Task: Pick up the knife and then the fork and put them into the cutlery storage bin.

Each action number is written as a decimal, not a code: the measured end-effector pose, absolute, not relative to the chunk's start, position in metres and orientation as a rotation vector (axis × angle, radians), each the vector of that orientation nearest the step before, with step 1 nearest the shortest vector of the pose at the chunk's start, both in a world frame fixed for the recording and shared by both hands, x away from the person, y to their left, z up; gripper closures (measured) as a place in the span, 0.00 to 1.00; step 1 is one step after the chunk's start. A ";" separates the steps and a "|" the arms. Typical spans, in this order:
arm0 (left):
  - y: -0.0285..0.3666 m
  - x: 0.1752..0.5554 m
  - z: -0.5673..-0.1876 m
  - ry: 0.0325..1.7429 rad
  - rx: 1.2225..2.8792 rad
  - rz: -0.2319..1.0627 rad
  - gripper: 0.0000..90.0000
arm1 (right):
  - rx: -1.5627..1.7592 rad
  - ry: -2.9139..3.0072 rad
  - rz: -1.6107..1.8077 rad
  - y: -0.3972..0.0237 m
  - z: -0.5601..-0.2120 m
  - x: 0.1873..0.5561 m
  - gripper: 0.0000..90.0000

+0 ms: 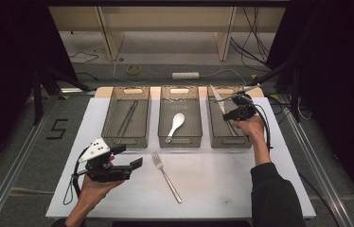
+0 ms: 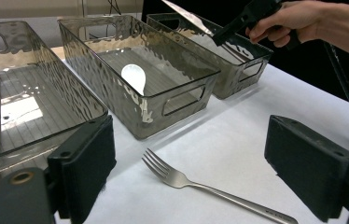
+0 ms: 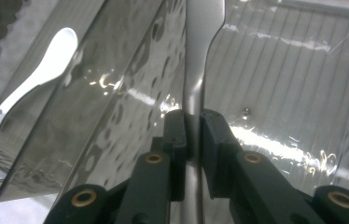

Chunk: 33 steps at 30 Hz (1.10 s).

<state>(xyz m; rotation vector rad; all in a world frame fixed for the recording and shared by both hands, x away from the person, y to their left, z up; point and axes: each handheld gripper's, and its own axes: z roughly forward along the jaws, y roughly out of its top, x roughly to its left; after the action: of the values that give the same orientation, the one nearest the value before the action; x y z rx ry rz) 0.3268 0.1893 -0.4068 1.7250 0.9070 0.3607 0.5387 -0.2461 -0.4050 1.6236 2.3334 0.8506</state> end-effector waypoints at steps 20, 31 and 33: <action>0.189 0.326 -0.407 0.902 1.731 0.361 0.18 | 1.669 2.274 0.890 -0.242 -0.400 0.536 0.52; 0.189 0.327 -0.407 0.904 1.731 0.366 0.18 | 1.365 2.398 0.969 -0.209 -0.369 0.488 0.36; 0.188 0.326 -0.407 0.903 1.732 0.369 0.18 | 1.306 2.431 0.999 -0.201 -0.365 0.478 0.36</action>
<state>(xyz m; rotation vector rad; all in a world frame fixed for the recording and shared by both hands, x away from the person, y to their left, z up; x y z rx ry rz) 0.3264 0.1885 -0.4069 1.7317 0.9035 0.3690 0.4776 -0.2014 -0.3648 1.3064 2.4306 0.9986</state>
